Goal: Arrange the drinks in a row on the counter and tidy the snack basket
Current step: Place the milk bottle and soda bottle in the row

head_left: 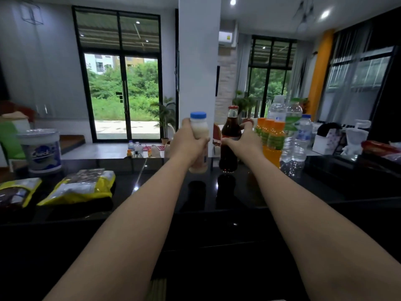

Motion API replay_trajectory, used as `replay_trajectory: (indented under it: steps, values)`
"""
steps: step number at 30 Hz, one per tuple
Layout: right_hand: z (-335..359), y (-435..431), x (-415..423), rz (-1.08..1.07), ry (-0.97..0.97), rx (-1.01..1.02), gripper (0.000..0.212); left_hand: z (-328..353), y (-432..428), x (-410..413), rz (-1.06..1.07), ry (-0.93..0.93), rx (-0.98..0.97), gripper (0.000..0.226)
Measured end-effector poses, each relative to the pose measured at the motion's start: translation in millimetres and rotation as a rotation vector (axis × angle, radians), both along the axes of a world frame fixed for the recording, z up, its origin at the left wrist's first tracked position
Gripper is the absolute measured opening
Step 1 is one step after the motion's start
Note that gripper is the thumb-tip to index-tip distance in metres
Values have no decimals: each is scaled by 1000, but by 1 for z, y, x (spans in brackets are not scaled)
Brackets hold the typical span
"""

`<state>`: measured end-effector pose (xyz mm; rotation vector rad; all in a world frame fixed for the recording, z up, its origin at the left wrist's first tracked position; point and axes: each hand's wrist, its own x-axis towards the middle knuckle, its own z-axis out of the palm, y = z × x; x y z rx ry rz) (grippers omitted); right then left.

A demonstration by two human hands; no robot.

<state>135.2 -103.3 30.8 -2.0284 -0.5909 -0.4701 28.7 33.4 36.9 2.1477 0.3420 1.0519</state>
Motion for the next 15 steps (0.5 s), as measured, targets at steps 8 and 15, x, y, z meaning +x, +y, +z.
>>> replay_trajectory:
  steps: [8,15]
  values:
    - [-5,-25,32,15,18,-14,52,-9,-32,38,19,37,-22,57]
    - [-8,-24,55,38,34,-9,54,-14,-38,64,51,62,-17,58]
